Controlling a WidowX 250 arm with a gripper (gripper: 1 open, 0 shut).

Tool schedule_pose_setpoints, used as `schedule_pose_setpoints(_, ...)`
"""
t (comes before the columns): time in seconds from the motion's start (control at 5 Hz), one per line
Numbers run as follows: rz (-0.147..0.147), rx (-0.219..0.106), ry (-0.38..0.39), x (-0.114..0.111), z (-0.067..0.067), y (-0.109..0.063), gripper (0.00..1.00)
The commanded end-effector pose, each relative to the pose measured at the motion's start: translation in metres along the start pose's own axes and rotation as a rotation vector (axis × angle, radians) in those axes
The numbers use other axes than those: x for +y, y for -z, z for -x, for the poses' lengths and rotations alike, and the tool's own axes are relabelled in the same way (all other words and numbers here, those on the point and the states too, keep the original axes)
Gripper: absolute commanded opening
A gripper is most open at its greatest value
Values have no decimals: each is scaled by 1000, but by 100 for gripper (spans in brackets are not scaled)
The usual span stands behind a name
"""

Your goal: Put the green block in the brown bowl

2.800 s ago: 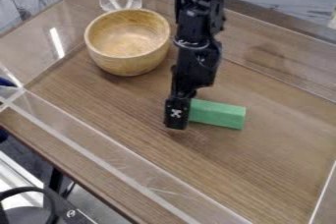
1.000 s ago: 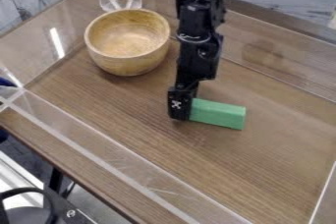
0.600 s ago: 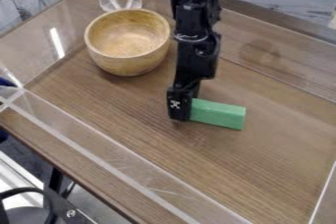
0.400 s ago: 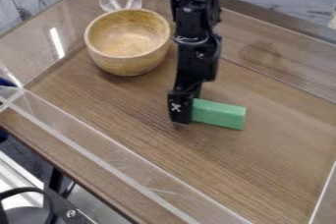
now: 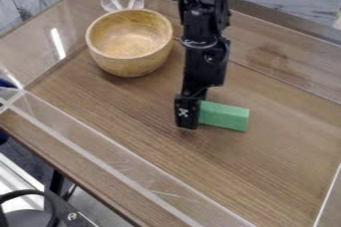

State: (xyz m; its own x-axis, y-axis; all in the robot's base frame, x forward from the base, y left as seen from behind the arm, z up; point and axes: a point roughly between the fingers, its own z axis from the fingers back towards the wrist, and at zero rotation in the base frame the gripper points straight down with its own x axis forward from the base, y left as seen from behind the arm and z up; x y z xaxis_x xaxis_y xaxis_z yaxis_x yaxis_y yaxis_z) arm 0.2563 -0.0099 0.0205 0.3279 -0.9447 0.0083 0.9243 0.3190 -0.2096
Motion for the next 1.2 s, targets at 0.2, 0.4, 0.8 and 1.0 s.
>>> schedule_pose_setpoints(0.2,-21,42,58,2,-8,1,100)
schedule_pose_setpoints(0.4,-4,20,49,0,-10,2,100)
schedule_pose_setpoints(0.8,14,-26,7,-1,-15,0,0)
schedule_pose_setpoints(1.0,10,-46,-34,2,-16,-2,0)
